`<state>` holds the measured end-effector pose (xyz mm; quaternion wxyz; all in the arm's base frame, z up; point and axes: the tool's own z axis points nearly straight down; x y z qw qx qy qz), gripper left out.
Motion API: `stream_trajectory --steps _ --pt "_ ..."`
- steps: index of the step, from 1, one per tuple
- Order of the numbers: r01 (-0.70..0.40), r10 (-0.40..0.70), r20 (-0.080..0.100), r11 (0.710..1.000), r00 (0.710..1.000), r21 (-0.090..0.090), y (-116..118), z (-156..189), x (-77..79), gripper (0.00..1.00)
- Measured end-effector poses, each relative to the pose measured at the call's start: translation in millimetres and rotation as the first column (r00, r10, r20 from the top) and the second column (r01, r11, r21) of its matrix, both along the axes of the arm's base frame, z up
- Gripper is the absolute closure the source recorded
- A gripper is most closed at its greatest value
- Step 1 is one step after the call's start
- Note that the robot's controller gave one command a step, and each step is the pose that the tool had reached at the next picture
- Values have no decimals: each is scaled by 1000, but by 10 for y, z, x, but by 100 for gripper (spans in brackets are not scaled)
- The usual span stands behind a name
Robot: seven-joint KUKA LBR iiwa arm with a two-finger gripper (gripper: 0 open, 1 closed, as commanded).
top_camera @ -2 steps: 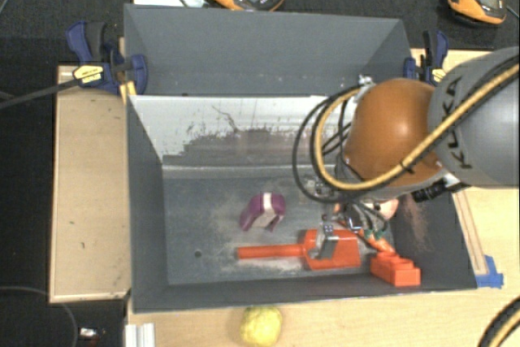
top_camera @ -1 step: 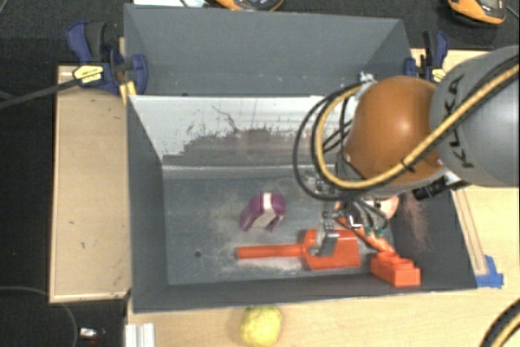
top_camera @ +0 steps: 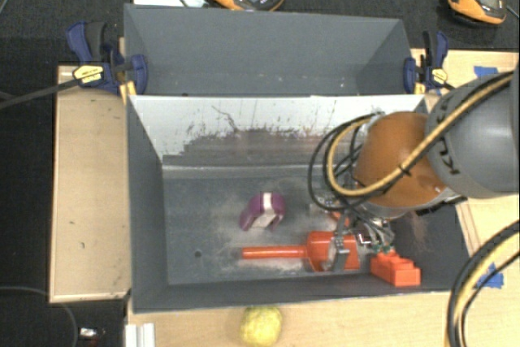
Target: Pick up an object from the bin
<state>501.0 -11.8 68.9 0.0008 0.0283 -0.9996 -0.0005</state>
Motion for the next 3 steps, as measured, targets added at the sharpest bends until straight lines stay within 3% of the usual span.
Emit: stream_trajectory --steps 1,2,3 --pt "-21 21 20 1000 1000 2 108 921 -225 0" --pt "1 -1 -3 1000 1000 1 19 92 -48 0" --pt "130 -131 24 991 991 5 195 14 -174 0"
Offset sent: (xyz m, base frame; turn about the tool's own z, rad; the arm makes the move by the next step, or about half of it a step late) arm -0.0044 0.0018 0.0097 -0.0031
